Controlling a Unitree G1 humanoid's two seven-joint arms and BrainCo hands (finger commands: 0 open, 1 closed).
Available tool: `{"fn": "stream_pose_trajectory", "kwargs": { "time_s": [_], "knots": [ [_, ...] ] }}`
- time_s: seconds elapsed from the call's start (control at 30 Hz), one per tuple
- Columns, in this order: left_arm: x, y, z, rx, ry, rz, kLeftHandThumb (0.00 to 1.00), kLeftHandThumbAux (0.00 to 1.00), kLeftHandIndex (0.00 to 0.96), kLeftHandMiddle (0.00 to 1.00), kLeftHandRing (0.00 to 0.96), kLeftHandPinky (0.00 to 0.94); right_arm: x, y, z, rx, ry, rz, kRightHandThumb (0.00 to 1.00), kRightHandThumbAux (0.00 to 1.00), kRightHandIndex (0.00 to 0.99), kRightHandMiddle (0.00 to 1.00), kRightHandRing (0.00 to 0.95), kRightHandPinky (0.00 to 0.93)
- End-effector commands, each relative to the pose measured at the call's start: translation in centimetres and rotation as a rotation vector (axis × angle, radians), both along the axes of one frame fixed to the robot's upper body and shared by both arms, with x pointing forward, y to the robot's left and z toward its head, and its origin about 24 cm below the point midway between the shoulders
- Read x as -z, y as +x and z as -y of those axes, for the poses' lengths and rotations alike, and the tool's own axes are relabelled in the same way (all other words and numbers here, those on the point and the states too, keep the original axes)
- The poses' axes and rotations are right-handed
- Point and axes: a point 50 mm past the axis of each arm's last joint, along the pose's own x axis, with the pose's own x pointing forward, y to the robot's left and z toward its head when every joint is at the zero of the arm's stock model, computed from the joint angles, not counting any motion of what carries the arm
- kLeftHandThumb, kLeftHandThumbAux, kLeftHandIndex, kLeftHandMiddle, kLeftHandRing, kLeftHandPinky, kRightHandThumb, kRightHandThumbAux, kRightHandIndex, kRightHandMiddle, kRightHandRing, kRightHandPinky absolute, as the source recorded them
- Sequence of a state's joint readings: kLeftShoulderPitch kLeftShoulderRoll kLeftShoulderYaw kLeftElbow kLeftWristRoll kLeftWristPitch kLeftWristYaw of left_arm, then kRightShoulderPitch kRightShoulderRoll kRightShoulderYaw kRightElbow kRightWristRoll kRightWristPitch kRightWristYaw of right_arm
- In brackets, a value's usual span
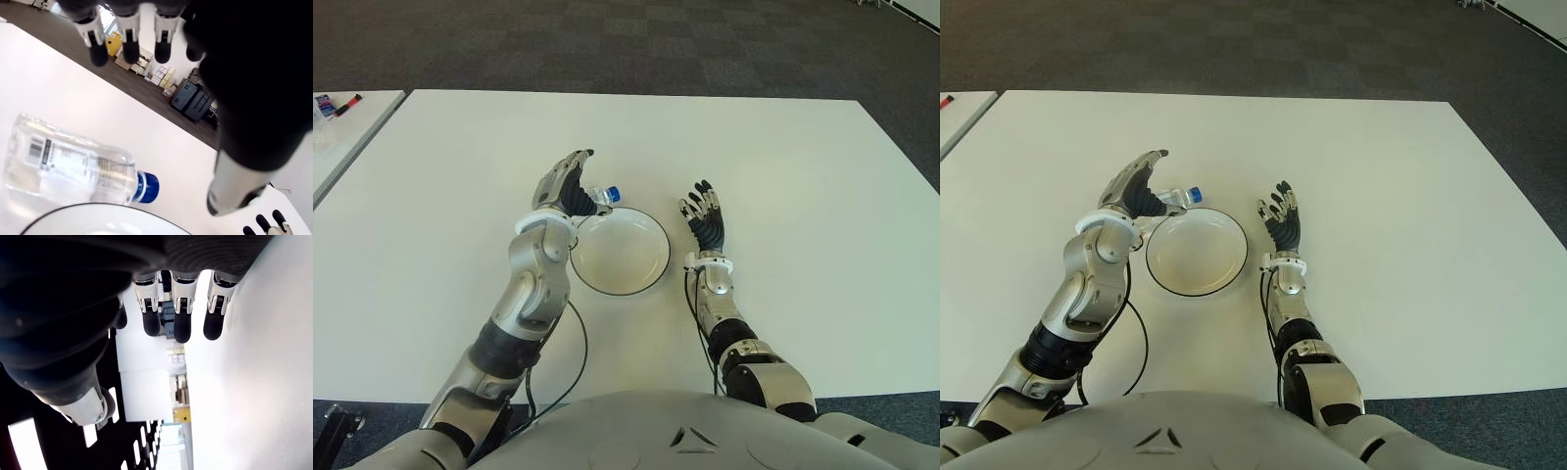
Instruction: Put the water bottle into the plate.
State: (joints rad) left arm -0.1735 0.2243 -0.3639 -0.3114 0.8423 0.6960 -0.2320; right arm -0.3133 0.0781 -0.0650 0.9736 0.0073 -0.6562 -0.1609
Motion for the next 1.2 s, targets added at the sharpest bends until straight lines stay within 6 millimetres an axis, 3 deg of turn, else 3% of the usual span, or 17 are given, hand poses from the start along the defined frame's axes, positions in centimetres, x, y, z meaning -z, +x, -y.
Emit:
{"fn": "stream_pose_trajectory", "kwargs": {
  "time_s": [0.03, 1.2],
  "knots": [
    [0.7, 0.0, -1.0, -0.031, 0.025, -0.043, 0.0, 0.871, 0.0, 0.001, 0.023, 0.111, 2.8, -2.4, -1.1, 0.007, 0.045, -0.153, 0.026, 0.721, 0.061, 0.113, 0.126, 0.172],
    [1.7, -0.4, -4.1, -0.128, 0.084, -0.098, 0.0, 0.885, 0.0, 0.0, 0.015, 0.096, 2.8, -2.4, -0.9, 0.01, 0.041, -0.147, 0.028, 0.708, 0.064, 0.117, 0.13, 0.172]
  ]
}}
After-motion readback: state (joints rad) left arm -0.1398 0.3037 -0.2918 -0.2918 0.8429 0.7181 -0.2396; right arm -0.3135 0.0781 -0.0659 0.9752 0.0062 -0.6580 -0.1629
